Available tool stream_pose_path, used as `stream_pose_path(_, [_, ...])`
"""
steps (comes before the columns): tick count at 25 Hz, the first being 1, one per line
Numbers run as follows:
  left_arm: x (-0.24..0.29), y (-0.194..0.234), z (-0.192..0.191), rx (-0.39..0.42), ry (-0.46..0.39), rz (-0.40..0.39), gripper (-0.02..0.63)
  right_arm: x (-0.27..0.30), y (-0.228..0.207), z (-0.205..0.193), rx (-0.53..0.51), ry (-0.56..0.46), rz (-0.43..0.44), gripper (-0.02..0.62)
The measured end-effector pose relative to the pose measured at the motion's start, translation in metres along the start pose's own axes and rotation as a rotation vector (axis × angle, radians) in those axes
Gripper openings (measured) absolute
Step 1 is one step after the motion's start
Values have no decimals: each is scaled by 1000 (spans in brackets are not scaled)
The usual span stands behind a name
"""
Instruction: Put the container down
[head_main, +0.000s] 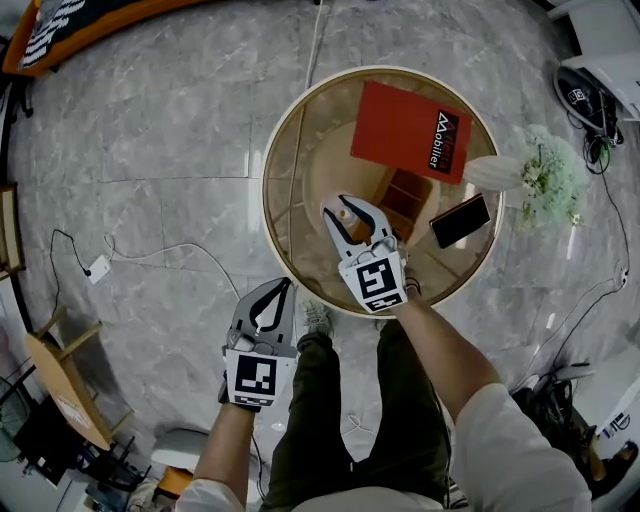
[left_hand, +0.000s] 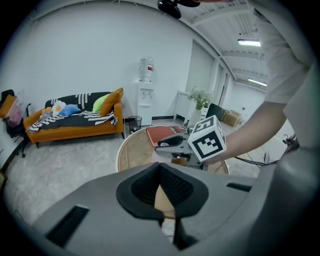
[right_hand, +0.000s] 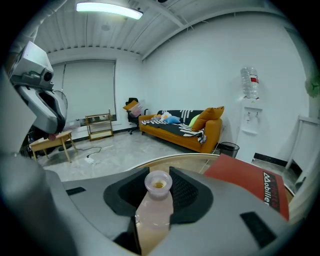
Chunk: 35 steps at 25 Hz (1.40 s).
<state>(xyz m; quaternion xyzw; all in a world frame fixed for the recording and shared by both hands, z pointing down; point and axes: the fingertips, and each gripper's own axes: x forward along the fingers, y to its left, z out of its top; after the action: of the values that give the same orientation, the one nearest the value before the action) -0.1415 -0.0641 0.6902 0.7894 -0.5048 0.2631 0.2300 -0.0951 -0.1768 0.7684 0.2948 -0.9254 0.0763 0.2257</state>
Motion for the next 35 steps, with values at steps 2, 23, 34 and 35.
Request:
stream_pose_path(2, [2, 0, -5, -1, 13, -6, 8, 5, 0, -3, 2, -1, -2, 143])
stream_pose_path(23, [6, 10, -35, 0, 69, -37, 8, 25, -1, -25, -40, 19, -37, 146])
stream_pose_path(34, [-18, 10, -9, 13, 46, -19, 8, -13, 0, -3, -39, 30, -65, 183])
stream_pose_path(35, [-22, 10, -3, 15, 41, -16, 8, -22, -1, 0, -37, 34, -70, 182])
